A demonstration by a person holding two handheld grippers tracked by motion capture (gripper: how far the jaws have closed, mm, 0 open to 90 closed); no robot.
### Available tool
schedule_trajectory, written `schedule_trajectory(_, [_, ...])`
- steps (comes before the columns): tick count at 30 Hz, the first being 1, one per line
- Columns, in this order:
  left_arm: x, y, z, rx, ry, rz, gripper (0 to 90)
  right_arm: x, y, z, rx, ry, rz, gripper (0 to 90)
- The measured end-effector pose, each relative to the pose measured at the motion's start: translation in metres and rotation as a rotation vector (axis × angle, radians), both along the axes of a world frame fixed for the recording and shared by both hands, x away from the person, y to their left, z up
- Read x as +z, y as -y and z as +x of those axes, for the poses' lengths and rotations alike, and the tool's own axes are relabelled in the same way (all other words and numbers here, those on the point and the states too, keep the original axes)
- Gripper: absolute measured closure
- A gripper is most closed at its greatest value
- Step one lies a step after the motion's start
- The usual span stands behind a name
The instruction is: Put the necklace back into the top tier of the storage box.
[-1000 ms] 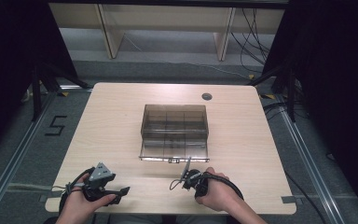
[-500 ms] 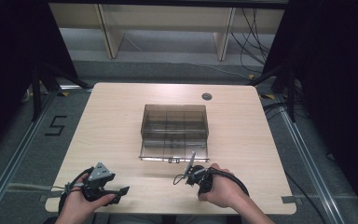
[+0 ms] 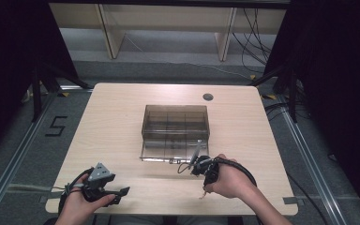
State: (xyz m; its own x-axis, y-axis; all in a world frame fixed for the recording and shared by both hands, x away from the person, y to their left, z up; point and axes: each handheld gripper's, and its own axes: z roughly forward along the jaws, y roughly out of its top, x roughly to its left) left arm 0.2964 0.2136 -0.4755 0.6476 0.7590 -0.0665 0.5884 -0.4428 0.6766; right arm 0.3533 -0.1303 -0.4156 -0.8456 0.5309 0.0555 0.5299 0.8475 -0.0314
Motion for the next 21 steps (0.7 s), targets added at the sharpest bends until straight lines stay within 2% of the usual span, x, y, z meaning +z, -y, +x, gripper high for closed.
schedule_trajectory(3, [0.000, 0.000, 0.000, 0.002, 0.000, -0.004, 25.6, 0.007, 0.001, 0.003, 0.010, 0.004, 0.001, 86.3])
schedule_trajectory(5, [-0.001, 0.001, -0.001, 0.019, 0.004, -0.031, 25.6, 0.012, 0.002, 0.004, 0.005, 0.002, 0.010, 86.3])
schedule_trajectory(7, [-0.001, 0.001, 0.000, 0.018, 0.002, -0.029, 25.6, 0.015, 0.003, 0.006, 0.016, 0.006, 0.012, 86.3])
schedule_trajectory(14, [-0.001, 0.001, -0.001, 0.020, 0.001, -0.032, 25.6, 0.029, 0.005, 0.007, -0.010, 0.018, 0.007, 86.2])
schedule_trajectory(15, [-0.001, 0.001, 0.000, 0.018, 0.000, -0.029, 25.6, 0.030, 0.005, 0.008, -0.012, 0.010, 0.019, 86.3])
schedule_trajectory(16, [-0.001, 0.001, 0.000, 0.019, 0.000, -0.030, 25.6, 0.032, 0.006, 0.009, 0.004, 0.023, 0.017, 86.3])
schedule_trajectory(18, [-0.002, 0.002, -0.001, 0.028, -0.011, -0.042, 25.6, 0.036, 0.007, 0.009, -0.008, 0.022, 0.018, 86.2])
schedule_trajectory(21, [-0.001, 0.001, 0.000, 0.022, -0.010, -0.030, 25.6, 0.039, 0.008, 0.011, 0.003, 0.025, 0.025, 86.2])
